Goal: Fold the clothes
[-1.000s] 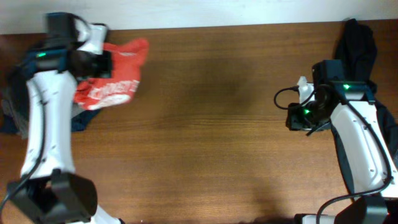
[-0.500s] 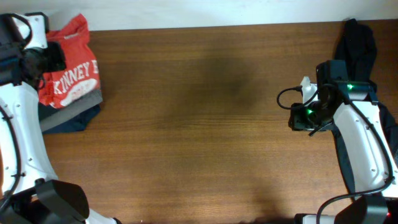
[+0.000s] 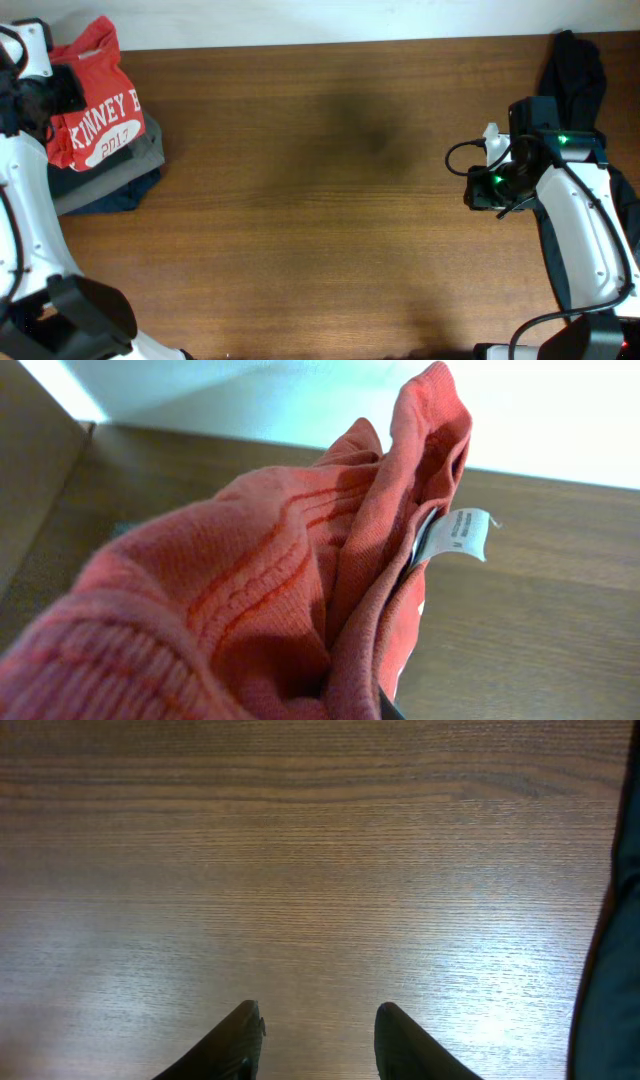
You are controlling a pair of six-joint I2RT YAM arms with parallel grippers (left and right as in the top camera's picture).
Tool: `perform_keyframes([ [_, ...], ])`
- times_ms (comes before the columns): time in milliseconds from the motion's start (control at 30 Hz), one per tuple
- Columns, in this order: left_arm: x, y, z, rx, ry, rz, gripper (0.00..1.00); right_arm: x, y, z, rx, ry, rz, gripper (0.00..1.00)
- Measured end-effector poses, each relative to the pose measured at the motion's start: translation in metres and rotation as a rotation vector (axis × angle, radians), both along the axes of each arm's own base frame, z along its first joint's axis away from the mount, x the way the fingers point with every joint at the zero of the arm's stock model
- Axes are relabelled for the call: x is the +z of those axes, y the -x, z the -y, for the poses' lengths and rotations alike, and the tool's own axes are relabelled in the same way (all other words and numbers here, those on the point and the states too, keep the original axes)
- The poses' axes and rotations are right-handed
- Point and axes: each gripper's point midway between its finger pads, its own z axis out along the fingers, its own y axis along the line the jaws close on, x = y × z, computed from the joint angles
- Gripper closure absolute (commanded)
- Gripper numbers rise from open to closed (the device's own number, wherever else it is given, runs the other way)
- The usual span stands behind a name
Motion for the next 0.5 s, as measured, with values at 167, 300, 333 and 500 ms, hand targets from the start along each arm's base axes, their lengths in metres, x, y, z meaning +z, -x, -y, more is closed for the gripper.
perform_keyframes([
  [167,-0.028,-0.006,-0.022,0.033,0.017,-0.037,0.99,0.0,0.0,0.0,0.001,0.0,0.0,0.58],
  [300,-0.036,-0.01,-0.044,0.068,0.011,-0.024,0.99,0.0,0.0,0.0,0.0,0.0,0.0,0.58],
  [333,-0.036,-0.01,-0.049,0.078,0.009,-0.019,0.75,0.0,0.0,0.0,0.0,0.0,0.0,0.58],
  [500,-0.04,-0.003,-0.081,0.132,0.0,-0.006,0.01,0.0,0.0,0.0,0.0,0.0,0.0,0.58],
])
